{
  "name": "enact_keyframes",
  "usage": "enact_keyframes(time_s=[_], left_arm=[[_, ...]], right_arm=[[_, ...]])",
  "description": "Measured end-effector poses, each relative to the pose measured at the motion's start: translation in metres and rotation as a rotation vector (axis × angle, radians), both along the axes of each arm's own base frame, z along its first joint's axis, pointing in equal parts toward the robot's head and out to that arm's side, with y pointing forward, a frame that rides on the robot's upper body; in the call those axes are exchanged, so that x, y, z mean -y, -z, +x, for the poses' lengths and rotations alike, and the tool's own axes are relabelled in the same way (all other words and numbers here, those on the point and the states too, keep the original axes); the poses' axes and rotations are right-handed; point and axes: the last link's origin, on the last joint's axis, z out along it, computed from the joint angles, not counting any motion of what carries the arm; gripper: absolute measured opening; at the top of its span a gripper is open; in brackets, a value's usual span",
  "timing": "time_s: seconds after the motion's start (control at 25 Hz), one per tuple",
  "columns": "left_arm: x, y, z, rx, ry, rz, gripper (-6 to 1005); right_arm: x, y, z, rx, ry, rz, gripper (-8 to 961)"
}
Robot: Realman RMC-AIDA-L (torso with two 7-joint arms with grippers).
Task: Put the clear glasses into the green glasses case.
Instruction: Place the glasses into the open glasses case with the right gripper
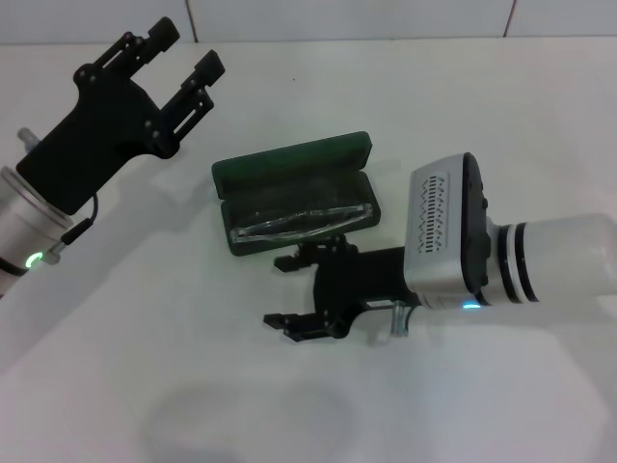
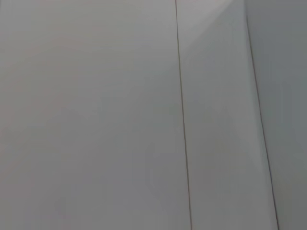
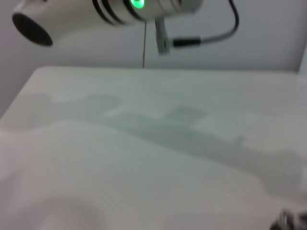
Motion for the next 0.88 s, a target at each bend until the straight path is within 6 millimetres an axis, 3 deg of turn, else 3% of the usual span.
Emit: enact_keyframes(time_s=[0.88], left_arm=[[0.001, 0.001, 0.000, 0.000, 0.001, -0.006, 593]], right_arm=[[-0.022, -0.011, 0.024, 0.030, 0.148, 0.146, 685]])
